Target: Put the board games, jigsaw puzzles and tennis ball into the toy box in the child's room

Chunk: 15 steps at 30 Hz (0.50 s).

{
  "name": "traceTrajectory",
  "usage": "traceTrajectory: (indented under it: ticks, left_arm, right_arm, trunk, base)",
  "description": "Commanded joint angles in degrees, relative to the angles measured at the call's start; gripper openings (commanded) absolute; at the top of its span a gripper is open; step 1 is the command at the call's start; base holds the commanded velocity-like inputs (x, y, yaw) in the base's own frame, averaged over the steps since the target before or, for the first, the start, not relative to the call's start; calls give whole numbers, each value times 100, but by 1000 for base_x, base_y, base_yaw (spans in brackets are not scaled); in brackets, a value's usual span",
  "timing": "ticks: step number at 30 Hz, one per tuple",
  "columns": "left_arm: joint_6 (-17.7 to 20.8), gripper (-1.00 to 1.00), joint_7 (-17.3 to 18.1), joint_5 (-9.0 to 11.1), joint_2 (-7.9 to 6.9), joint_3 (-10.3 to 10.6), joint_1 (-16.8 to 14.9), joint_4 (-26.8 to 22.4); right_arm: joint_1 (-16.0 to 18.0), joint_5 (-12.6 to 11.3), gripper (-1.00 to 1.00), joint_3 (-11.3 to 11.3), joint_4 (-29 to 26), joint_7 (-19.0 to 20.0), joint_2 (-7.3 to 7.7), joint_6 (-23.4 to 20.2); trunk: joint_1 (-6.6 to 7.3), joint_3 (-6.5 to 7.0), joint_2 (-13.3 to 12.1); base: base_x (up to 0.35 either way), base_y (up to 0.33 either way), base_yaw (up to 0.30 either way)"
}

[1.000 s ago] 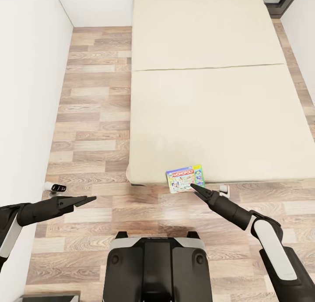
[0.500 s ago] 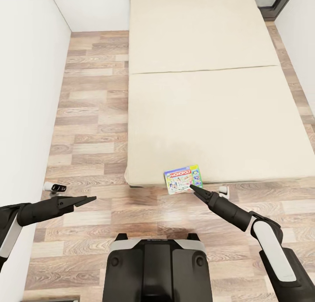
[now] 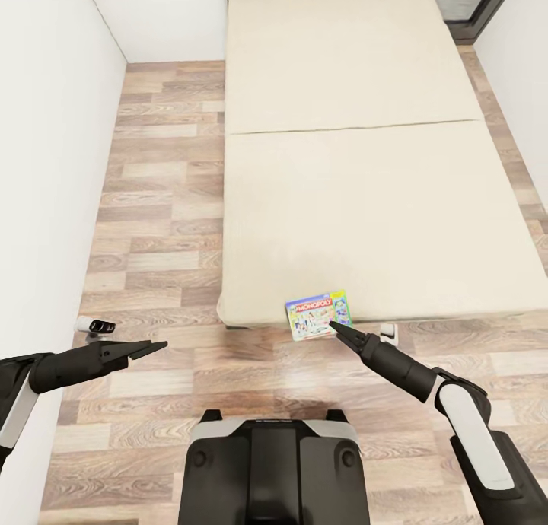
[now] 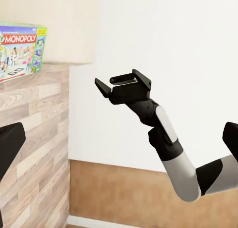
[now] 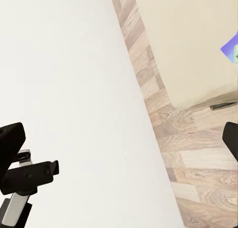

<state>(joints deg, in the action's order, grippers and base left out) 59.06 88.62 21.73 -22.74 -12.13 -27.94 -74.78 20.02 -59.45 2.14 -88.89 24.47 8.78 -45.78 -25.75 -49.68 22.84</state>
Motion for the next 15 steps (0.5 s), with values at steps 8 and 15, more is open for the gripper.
traceTrajectory:
  ticks: [8, 15]
  left_arm:
    - [56, 100, 17, 0, 2, 5, -1, -1]
    - [51, 100, 13, -1, 4, 26, -1, -1]
  right_arm:
    - [2, 505, 100, -25, -5, 27, -52, 17]
    - [2, 738, 100, -22, -11, 47, -72, 17]
  trunk:
    - [-4, 70, 8]
    - [-4, 136, 8]
  base:
    - [0, 0, 46]
    - [0, 0, 43]
